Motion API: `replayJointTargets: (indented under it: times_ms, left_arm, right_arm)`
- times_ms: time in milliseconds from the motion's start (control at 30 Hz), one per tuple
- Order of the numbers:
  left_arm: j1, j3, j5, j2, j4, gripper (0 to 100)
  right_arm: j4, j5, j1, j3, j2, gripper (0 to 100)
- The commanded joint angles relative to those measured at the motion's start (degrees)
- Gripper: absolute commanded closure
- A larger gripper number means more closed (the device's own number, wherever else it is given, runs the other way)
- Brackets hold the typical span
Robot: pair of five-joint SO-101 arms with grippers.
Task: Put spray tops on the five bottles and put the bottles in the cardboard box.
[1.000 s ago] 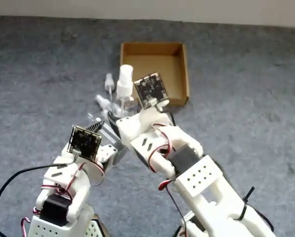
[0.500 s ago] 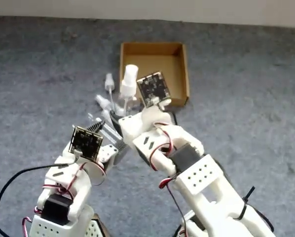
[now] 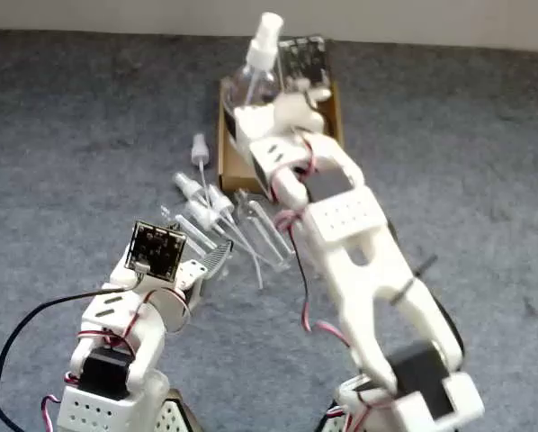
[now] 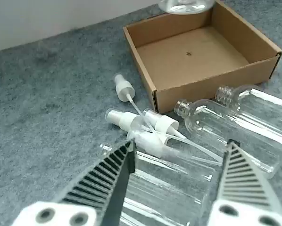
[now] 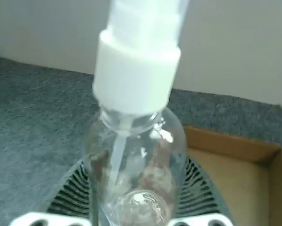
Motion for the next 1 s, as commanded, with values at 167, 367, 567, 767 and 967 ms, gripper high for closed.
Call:
replayJointTargets:
  times_ms: [167, 367, 567, 767, 967]
  left_arm:
    - [-0.7, -0.4, -0.3, -0.4, -1.1, 76]
    - [-0.7, 0.3, -2.4, -0.4, -1.1, 76]
    - [-0.7, 1.0, -2.5, -0.5, -1.2, 76]
    - [-0.7, 1.1, -2.6, -0.5, -1.2, 76]
    - [-0.7, 1.1, -2.6, -0.5, -1.2, 76]
  right_arm:
    - [-5.8, 21.5, 1.0, -32.0, 32.0, 99.5]
    - [-8.9, 7.3, 2.9, -43.6, 42.2, 99.5]
    - [-8.9, 6.3, 4.5, -49.4, 48.7, 99.5]
    - [-8.9, 6.1, 5.1, -55.4, 54.8, 99.5]
    - [-8.8, 6.1, 4.9, -60.9, 61.0, 99.5]
